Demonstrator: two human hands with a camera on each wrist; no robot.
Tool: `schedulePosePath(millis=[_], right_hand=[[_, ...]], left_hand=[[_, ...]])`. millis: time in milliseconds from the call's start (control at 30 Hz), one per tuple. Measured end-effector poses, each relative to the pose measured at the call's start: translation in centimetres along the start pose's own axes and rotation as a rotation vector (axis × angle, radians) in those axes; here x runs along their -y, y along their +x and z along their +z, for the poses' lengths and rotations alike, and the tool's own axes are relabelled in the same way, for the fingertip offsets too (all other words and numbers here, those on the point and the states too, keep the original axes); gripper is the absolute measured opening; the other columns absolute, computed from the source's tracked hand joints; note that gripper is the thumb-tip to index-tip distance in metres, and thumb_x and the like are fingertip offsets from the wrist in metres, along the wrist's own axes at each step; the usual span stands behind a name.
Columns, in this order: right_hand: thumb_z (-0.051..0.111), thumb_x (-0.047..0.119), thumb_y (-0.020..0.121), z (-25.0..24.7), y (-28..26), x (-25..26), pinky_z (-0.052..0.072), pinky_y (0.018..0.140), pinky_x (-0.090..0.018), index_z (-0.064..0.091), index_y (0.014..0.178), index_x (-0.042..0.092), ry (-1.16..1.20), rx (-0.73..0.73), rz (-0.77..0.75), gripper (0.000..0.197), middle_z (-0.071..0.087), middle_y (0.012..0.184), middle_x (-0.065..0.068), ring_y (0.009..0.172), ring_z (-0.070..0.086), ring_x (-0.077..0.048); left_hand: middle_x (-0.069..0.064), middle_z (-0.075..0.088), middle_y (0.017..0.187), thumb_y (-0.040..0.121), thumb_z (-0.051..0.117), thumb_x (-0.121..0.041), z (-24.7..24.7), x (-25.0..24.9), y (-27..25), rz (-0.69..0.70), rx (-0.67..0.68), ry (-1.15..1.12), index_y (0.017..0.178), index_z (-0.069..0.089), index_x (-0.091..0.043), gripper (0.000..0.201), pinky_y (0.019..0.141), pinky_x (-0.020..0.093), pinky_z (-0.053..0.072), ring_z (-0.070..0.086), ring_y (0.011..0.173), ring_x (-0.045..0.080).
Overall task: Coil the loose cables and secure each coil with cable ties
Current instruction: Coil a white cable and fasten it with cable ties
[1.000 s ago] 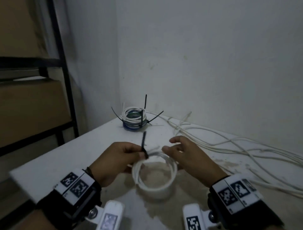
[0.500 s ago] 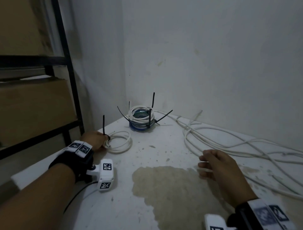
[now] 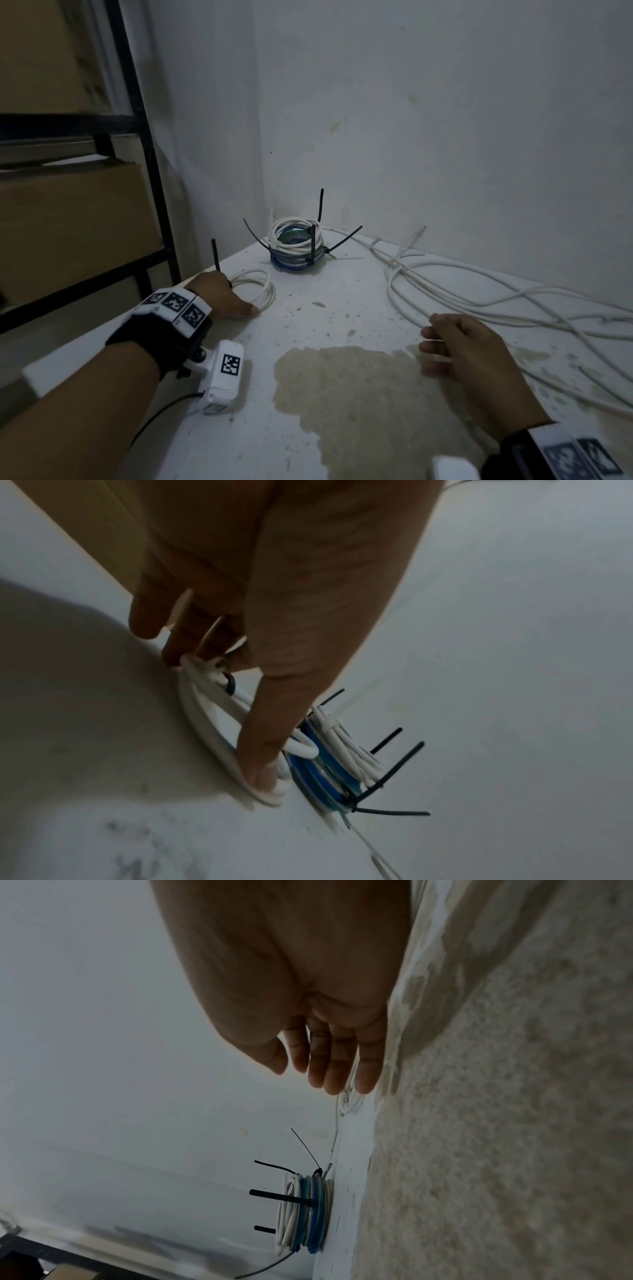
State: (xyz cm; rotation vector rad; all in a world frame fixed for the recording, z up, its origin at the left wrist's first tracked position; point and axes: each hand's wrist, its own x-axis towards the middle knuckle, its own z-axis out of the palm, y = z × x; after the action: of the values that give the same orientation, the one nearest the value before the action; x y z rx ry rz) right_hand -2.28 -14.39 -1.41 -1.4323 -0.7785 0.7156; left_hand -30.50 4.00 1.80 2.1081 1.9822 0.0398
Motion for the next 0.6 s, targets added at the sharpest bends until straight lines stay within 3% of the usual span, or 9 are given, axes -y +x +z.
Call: schedulePosePath(millis=[67,167,267,400,500,600], right_hand=[[0.056,0.019,0.093,-0.1,0.0,0.0,0.054,0.065,-0.042,0.065,0.084,0.005,-0.010,-0.003,-0.007,0.019,0.066,0.084,-0.013,0.073,0.062,-0.024],[0.056,0.019,0.093,-0.4,0.1,0.0,0.054,0.066,-0.043,0.065,0.085,0.006,-0.029,0.000,-0.023,0.018,0.067,0.084,-0.013,0.073,0.063,-0.025],[0.056,0.021,0.093,-0.5,0.3,-0.1,0.056,0.069,-0.045,0.065,0.086,0.008,-0.055,0.000,-0.034,0.018,0.068,0.084,-0.012,0.074,0.064,-0.026],[0.055,0.022,0.094,-0.6,0.5,-0.3,0.056,0.068,-0.042,0.065,0.086,0.010,-0.080,-0.006,-0.043,0.018,0.068,0.084,-0.011,0.076,0.065,-0.026],[0.054,0.021,0.094,-1.0,0.6,-0.2,0.054,0.066,-0.040,0.065,0.082,0.008,-0.097,-0.020,-0.055,0.020,0.068,0.082,-0.012,0.074,0.064,-0.025],[0.055,0.020,0.094,-1.9,0.8,0.4,0.053,0.066,-0.038,0.065,0.081,0.009,-0.098,-0.046,-0.043,0.020,0.069,0.084,-0.010,0.076,0.064,-0.024]], left_hand=[[0.007,0.060,0.124,0.069,0.072,-0.062,-0.2,0.0,0.1,-0.015,-0.003,0.001,0.122,0.059,-0.010,0.075,0.083,0.024,0.045,0.058,0.108,0.020],[0.007,0.061,0.113,0.070,0.064,-0.070,-0.6,-0.1,0.4,-0.023,0.038,-0.013,0.114,0.063,-0.010,0.075,0.075,0.024,0.043,0.057,0.094,0.019],[0.008,0.059,0.118,0.076,0.054,-0.073,-0.5,-0.2,0.5,-0.035,0.058,-0.012,0.116,0.061,-0.009,0.076,0.074,0.022,0.038,0.049,0.089,0.018],[0.007,0.060,0.106,0.074,0.063,-0.068,-0.3,-0.3,0.3,-0.040,0.018,0.050,0.107,0.063,-0.009,0.068,0.072,0.023,0.040,0.051,0.086,0.018],[0.007,0.059,0.107,0.077,0.065,-0.061,-0.8,-0.8,-0.2,-0.029,0.050,0.034,0.113,0.062,-0.005,0.067,0.067,0.023,0.039,0.049,0.088,0.017],[0.004,0.058,0.104,0.071,0.076,-0.050,-1.6,-0.8,-1.0,-0.040,0.045,-0.138,0.109,0.063,-0.001,0.063,0.070,0.024,0.039,0.051,0.088,0.019]])
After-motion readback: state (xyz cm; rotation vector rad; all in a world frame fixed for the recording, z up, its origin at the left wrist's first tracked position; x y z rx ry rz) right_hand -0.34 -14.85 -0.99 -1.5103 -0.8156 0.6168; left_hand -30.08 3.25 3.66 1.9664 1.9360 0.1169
